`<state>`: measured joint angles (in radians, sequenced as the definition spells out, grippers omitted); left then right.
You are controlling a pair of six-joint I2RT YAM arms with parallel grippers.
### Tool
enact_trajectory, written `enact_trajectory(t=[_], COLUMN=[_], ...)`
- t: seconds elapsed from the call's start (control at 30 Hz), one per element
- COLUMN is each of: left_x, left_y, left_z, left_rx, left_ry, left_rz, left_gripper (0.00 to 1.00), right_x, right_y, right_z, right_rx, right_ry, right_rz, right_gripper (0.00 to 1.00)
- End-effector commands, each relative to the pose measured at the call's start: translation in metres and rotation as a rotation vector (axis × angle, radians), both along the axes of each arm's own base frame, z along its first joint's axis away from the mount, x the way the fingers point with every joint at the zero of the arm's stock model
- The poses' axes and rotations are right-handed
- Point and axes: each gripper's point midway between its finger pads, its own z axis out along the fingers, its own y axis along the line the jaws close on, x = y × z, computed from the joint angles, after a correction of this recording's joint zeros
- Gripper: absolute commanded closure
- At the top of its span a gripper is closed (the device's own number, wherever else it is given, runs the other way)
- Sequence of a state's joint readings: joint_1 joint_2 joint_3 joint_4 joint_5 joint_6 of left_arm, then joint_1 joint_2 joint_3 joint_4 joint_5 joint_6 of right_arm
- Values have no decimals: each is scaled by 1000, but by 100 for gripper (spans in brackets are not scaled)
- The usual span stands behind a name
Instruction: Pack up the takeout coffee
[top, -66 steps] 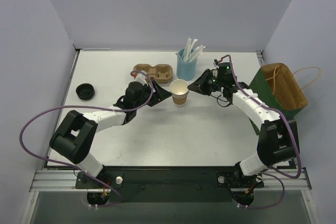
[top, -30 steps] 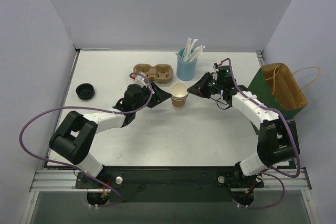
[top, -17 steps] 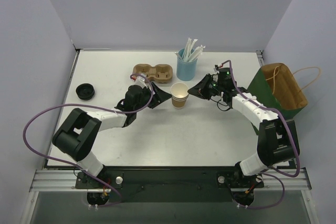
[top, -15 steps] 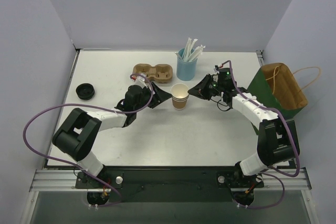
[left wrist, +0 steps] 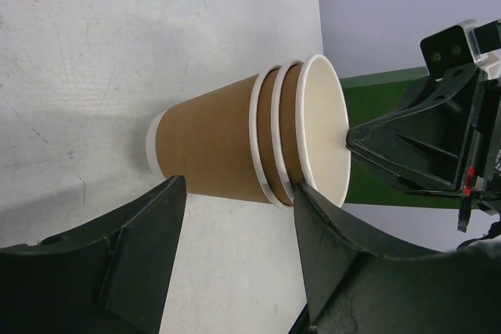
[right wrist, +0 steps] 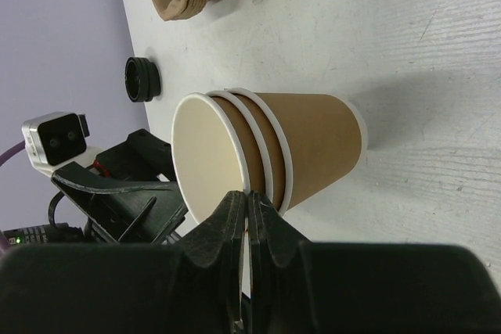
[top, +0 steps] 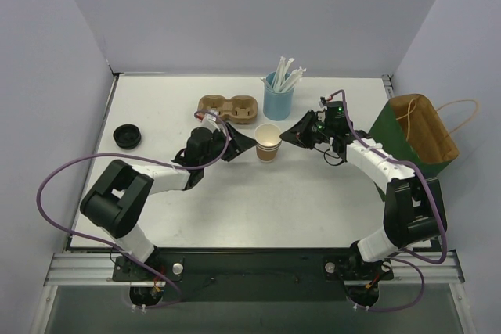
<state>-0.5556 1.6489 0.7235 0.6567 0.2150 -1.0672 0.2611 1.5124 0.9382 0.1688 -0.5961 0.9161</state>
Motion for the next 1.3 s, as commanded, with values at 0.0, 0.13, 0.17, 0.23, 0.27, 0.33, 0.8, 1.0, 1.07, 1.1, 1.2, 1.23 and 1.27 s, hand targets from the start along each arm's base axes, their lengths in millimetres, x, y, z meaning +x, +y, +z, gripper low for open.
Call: enact_trajectory(t=[0.0,0.13,0.17,0.23,0.27,0.33,0.8,1.0,1.07,1.1,1.2,1.23,1.27], left_x=[5,5,6,3,2,0,2,-1,-3,-9,-14,-10,-10], left_y=[-8,-10,-11,-13,-13,-14,-18,-19,-13,-5,20,20,22], left_z=[12,3,1,-4,-6,-10,-22,-21,-7,-13,4,31,37], left_rx=[-44,-14,-2,22,28,41,113,127,156,212,375,382,435], left_ry=[-47,-27,-27,-19,-16,-13,-4,-2,-45,-18,-76,-133,-173], left_rz=[-14,-16,-9,-13,-14,-14,-9,-26,-29,-27,-16,-14,-45], left_gripper=[34,35,35,36,36,36,37,37,39,40,40,40,40], right_x=[-2,-3,-3,-2,-2,0,1,-3,-2,-5,-8,-6,-10], right_y=[4,6,7,9,10,11,10,8,4,1,-2,-1,-3], right_z=[23,19,18,18,15,16,10,4,2,-2,-1,4,0], right_rx=[48,69,81,96,101,114,133,142,114,94,49,37,15], right_ry=[-63,-58,-48,-49,-39,-47,-41,-39,-53,-35,-37,-45,-35], right_rz=[29,31,31,31,28,29,21,24,28,30,61,73,87], right_gripper=[100,100,100,100,100,100,100,100,100,100,100,100,100])
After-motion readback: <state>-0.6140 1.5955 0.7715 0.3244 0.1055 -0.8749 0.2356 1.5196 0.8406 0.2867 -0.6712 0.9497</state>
